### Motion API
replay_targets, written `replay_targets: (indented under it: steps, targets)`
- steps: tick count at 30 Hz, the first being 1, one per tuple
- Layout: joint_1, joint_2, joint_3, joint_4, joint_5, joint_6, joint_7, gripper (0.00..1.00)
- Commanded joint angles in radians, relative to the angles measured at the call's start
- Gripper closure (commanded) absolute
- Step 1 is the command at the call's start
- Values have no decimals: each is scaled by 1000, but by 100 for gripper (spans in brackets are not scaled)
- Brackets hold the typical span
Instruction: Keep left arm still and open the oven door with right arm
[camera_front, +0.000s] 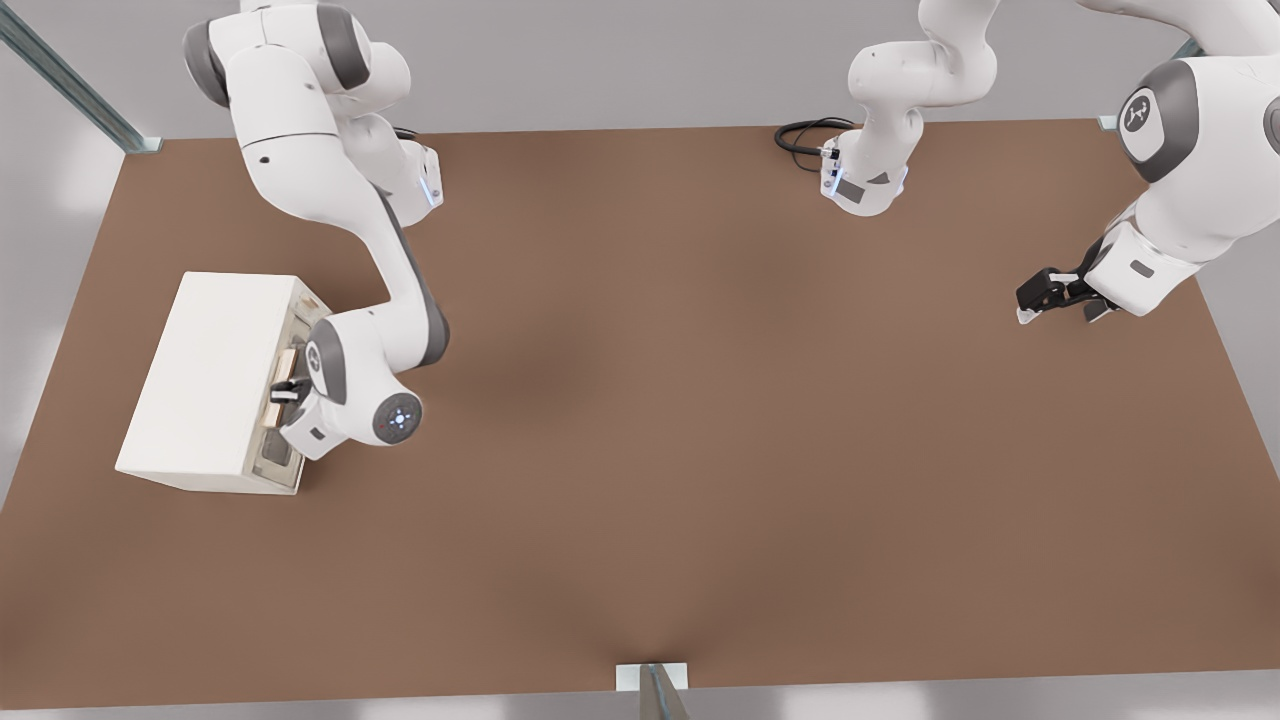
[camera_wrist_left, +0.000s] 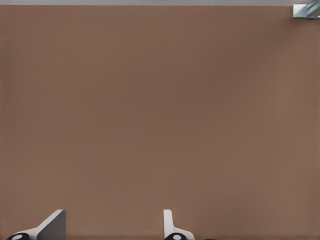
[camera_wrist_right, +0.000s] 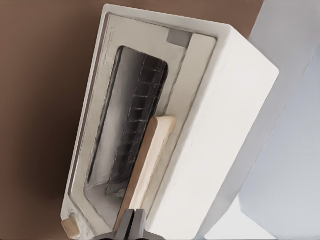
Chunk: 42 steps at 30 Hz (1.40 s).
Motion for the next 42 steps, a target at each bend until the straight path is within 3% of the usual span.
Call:
replay_targets:
  steps: [1, 17, 33, 37, 40, 42]
  targets:
    - [0, -1, -9, -3, -16, 68, 204, 100]
    - [-6, -21, -61, -108, -28, 73, 197, 100]
    - [0, -10, -59, -122, -28, 74, 206, 100]
    - [65, -15, -59, -118, -17, 67, 237, 100]
    - [105, -18, -55, -63, -13, 50, 244, 100]
    - [98, -42, -52, 58, 108, -4, 77, 100]
